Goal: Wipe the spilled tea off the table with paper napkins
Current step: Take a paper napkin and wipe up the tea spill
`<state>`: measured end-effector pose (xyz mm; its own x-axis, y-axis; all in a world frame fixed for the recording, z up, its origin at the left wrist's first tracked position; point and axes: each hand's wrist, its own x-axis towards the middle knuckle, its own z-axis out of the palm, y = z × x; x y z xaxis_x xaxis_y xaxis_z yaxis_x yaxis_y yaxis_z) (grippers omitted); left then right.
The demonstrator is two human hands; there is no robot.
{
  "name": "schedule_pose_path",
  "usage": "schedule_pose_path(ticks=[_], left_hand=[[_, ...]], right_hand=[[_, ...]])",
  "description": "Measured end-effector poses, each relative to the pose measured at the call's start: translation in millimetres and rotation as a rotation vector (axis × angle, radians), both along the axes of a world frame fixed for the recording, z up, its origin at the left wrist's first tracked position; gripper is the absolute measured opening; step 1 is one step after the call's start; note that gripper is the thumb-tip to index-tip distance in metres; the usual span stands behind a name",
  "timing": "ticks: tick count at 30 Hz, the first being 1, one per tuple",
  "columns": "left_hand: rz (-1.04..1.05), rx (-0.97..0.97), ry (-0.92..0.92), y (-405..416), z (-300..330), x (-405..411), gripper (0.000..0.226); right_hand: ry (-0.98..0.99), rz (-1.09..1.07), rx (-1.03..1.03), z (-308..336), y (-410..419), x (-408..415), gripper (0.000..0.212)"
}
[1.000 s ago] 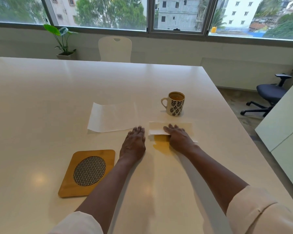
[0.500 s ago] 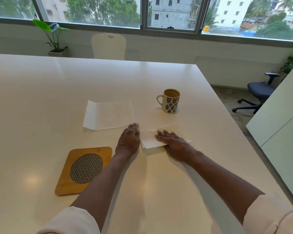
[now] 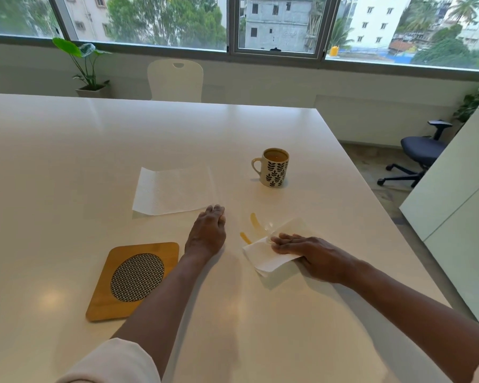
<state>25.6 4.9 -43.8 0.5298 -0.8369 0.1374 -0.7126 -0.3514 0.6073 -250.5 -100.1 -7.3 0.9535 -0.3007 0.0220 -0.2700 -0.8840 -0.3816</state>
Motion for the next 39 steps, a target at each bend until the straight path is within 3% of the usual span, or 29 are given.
schedule_pose_path(ticks=[6, 10, 14, 18, 23, 27, 32, 35, 39], left_hand=[[0.002, -0.003, 0.001, 1.4, 0.9, -0.7, 0.043], [0.014, -0.011, -0.001, 1.5, -0.2, -1.2, 0.043], [0.018, -0.011, -0.008, 0.6, -1.0, -1.1, 0.043], [0.017, -0.016, -0.017, 0.0, -1.0, -1.4, 0.043], [0.021, -0.025, -0.008, 1.7, -0.3, -2.3, 0.043], [0.019, -0.022, -0.007, 2.0, 1.4, -2.6, 0.043], [0.016, -0.032, -0.009, 2.2, 2.3, -3.4, 0.043], [0.014, -0.029, -0.015, 2.8, 1.7, -3.4, 0.043], [0.012, -0.026, -0.023, 2.8, 1.6, -3.2, 0.043]], right_hand=[[0.022, -0.089, -0.027, 13.8, -23.4, -18.8, 0.048], [-0.005, -0.334, 0.047, 22.4, -47.4, -18.2, 0.045], [-0.244, -0.602, 0.248, 32.1, -53.5, 4.8, 0.042], [-0.452, -0.702, 0.528, 33.2, -45.9, 34.0, 0.030], [-0.601, -0.803, 0.578, 28.3, -32.9, 57.1, 0.041], [-0.529, -0.895, 0.464, 17.3, -31.9, 56.4, 0.041], [-0.325, -0.744, 0.111, 5.5, -36.5, 32.8, 0.037], [-0.069, -0.616, -0.045, 7.5, -39.1, 17.5, 0.044], [0.293, -0.467, -0.011, 28.3, -44.8, 15.1, 0.039]])
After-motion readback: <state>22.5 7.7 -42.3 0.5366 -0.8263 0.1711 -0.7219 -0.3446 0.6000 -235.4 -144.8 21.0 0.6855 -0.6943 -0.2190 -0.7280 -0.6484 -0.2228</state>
